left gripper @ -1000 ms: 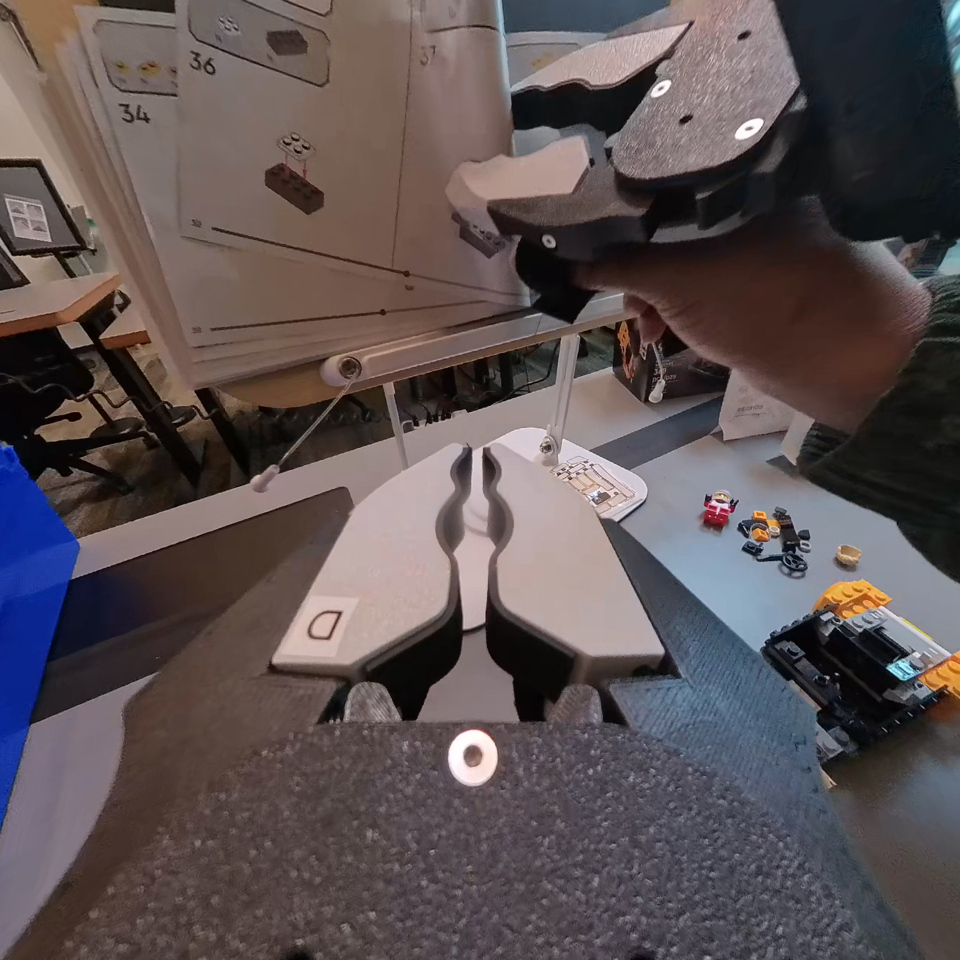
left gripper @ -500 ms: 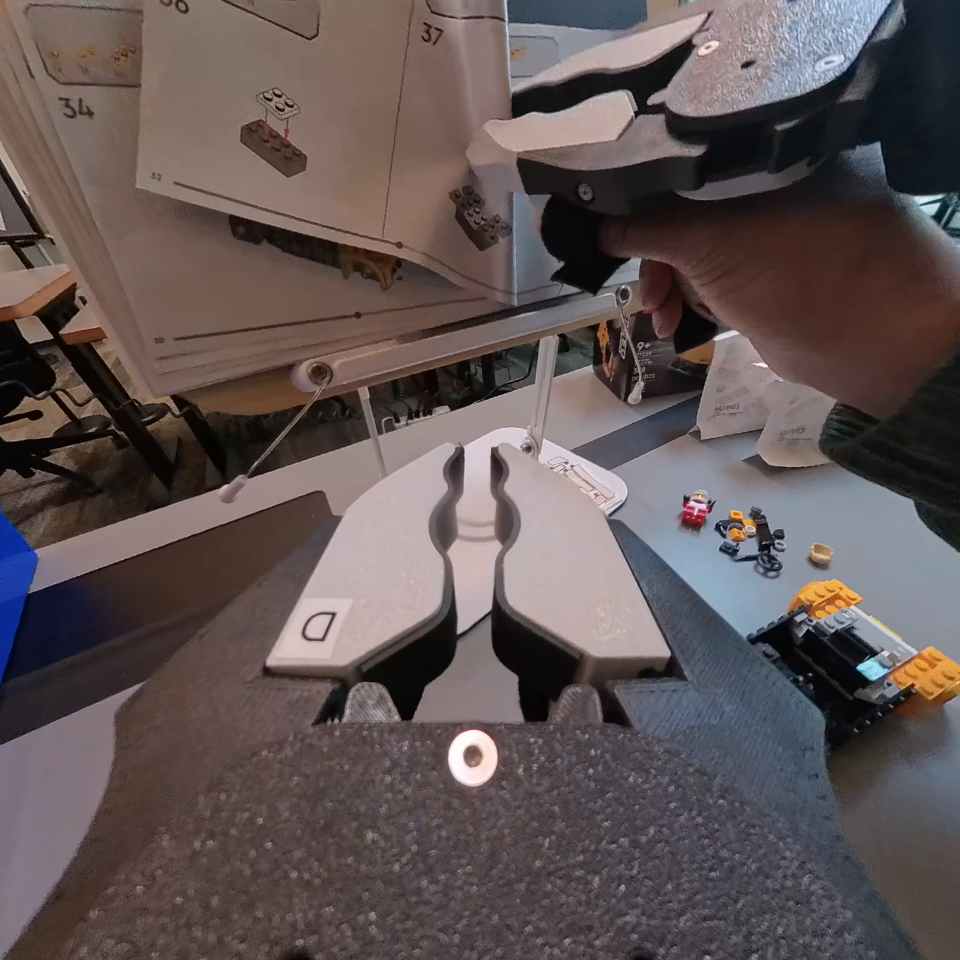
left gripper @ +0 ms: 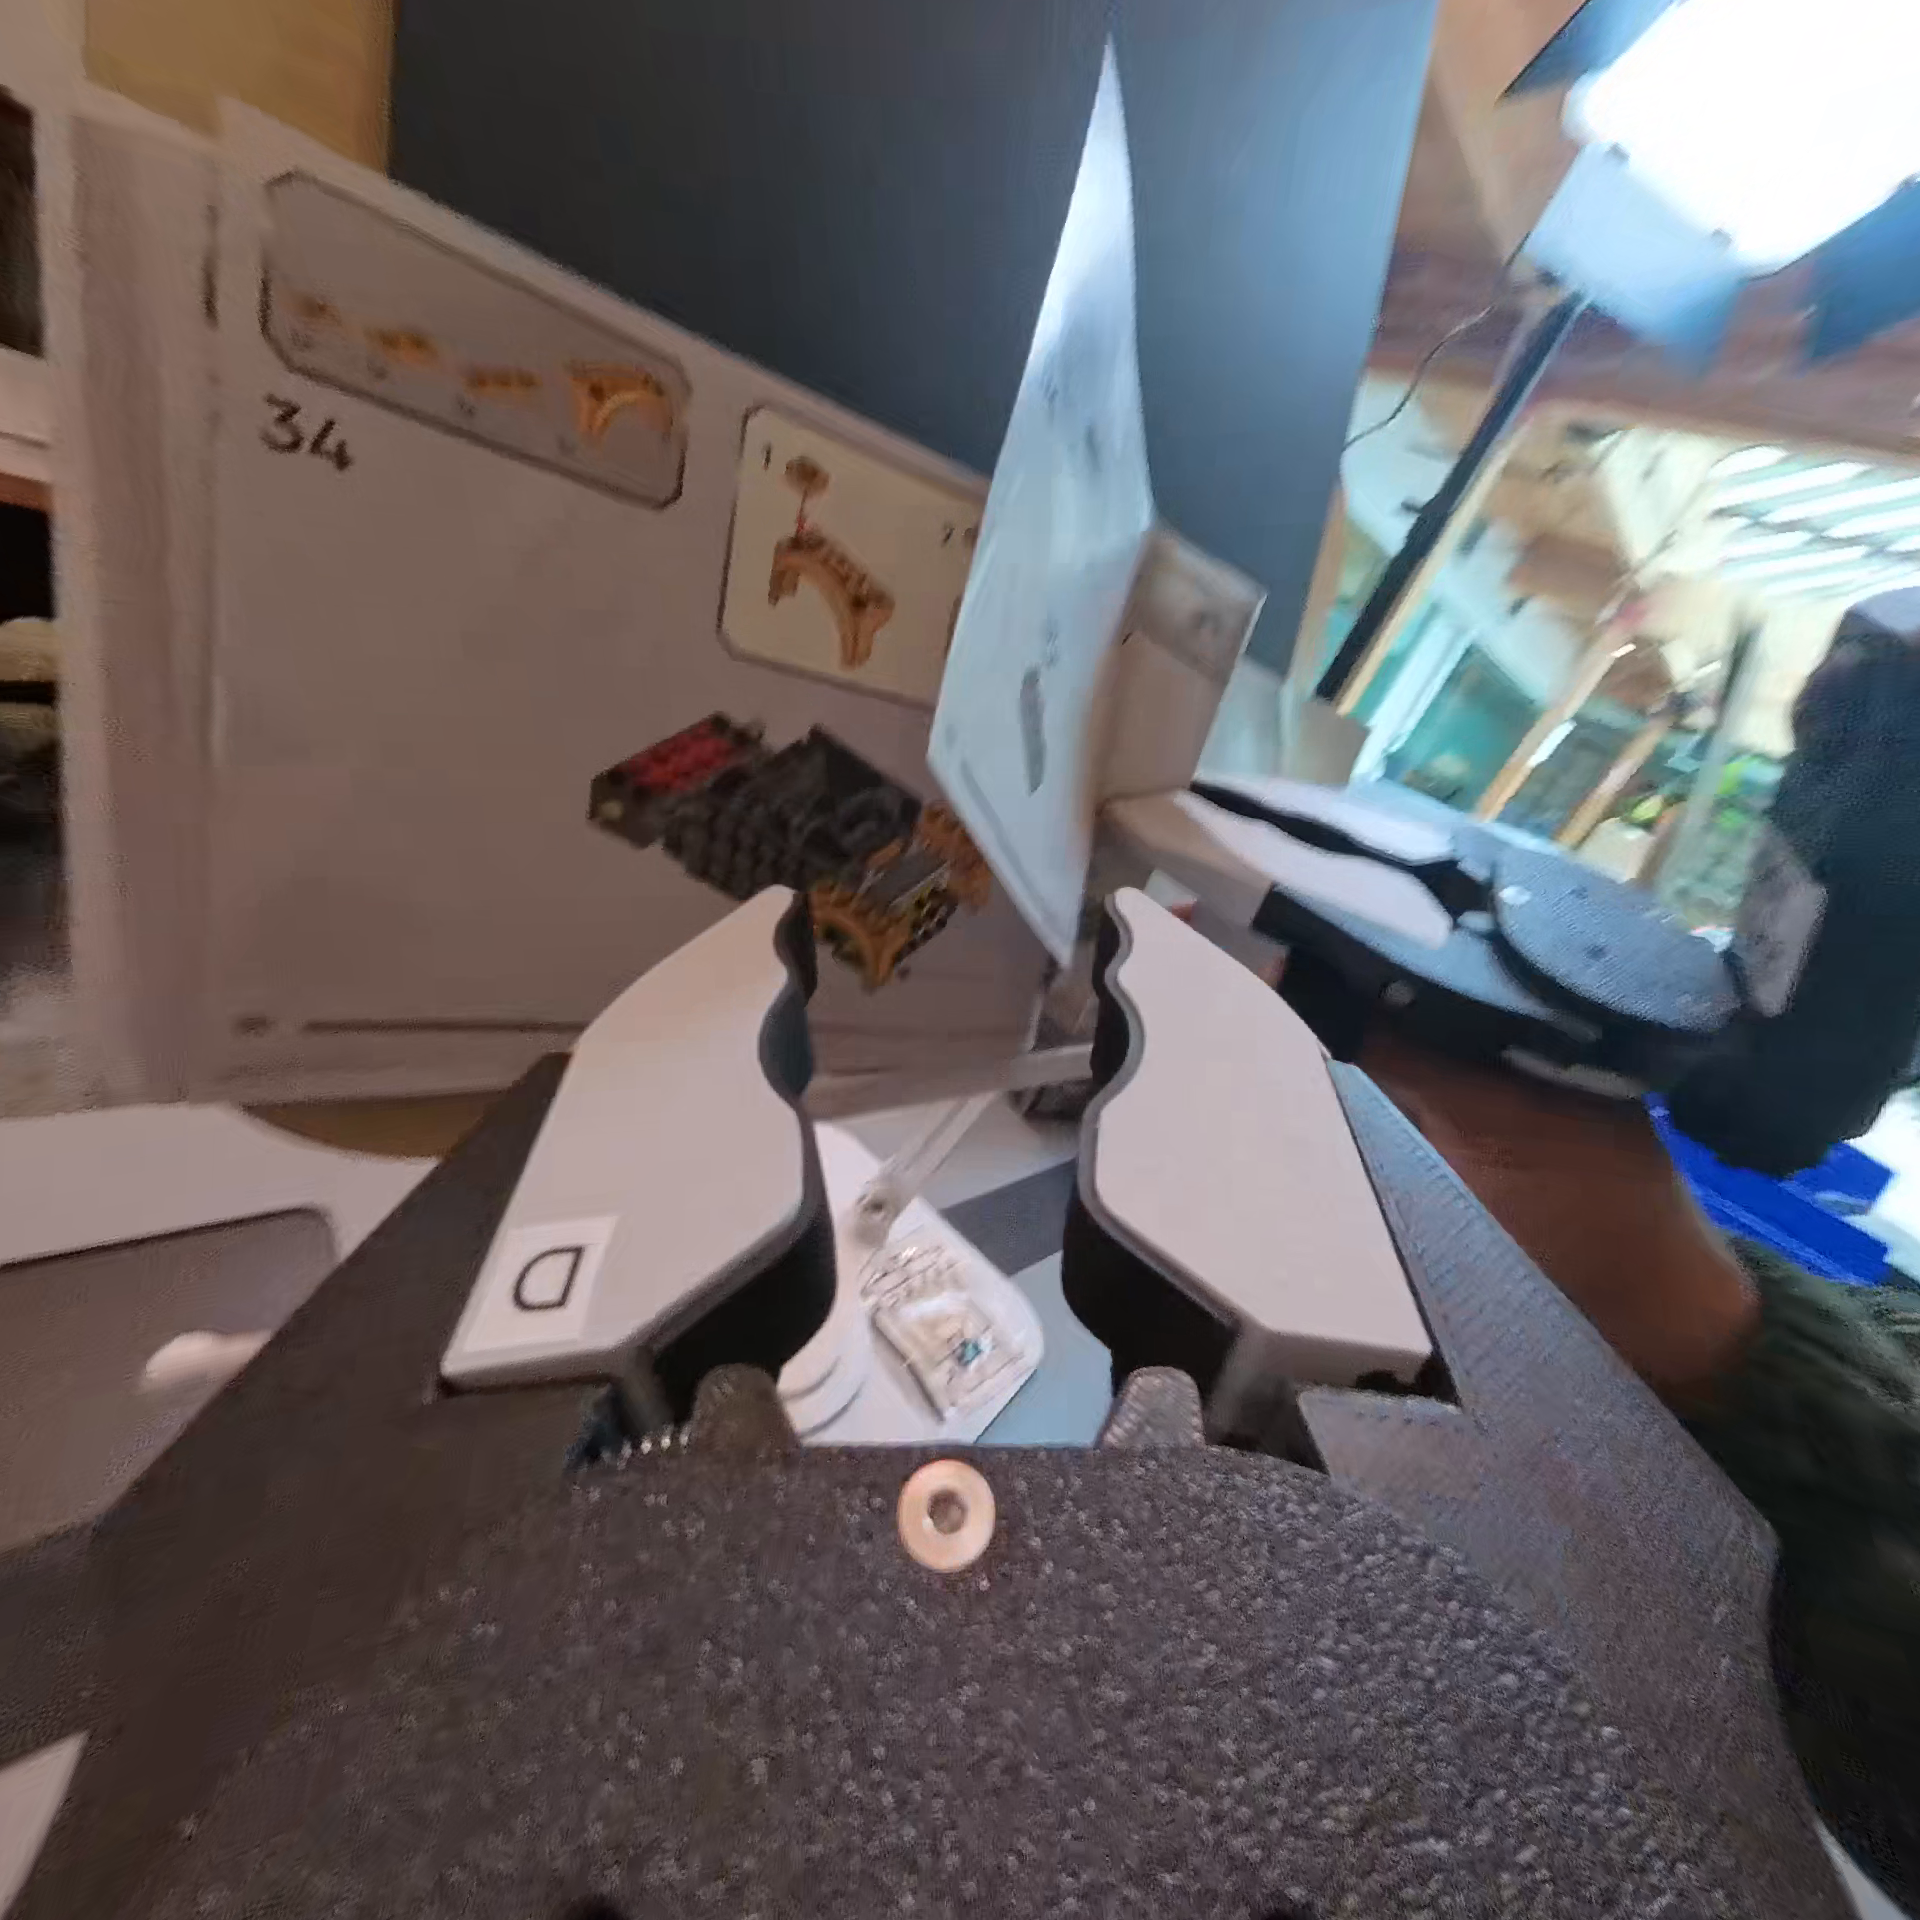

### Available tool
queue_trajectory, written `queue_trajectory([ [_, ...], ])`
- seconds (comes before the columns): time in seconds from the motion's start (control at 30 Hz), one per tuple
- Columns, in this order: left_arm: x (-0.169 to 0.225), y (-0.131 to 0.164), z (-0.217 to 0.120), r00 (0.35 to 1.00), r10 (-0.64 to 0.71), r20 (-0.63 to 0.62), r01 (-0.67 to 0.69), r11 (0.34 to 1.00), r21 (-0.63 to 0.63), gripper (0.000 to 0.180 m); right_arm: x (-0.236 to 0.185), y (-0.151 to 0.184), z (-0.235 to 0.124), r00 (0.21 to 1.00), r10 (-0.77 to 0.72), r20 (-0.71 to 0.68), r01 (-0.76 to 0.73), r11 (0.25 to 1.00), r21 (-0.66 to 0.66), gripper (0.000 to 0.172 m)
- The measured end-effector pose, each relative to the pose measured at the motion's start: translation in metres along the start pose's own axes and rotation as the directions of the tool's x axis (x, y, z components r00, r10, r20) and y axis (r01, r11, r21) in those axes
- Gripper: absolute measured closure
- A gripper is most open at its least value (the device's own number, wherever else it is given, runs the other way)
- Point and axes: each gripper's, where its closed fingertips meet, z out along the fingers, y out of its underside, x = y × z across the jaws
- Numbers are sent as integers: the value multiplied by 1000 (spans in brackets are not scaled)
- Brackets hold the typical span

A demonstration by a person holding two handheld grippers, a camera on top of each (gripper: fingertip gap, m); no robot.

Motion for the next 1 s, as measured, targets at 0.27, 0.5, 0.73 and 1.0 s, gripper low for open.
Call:
queue_trajectory([
  [0.27, 45, -7, 7, 980, 161, -115, -155, 986, 59, 180, 15, -4, -19, 997, 75, -8, -75, 995, 59, 145],
  [0.5, 108, 32, 22, 876, 439, -200, -447, 894, 3, 180, -5, -45, -121, 848, 271, 456, -386, 905, 179, 109],
  [0.73, 152, 82, 45, 769, 555, -317, -599, 799, -53, 180, 31, -19, -117, 882, 331, 335, -359, 933, 22, 127],
  [1.0, 132, 87, 45, 798, 540, -268, -589, 793, -157, 158, 105, 29, -91, 969, 234, 80, -232, 972, -35, 172],
])
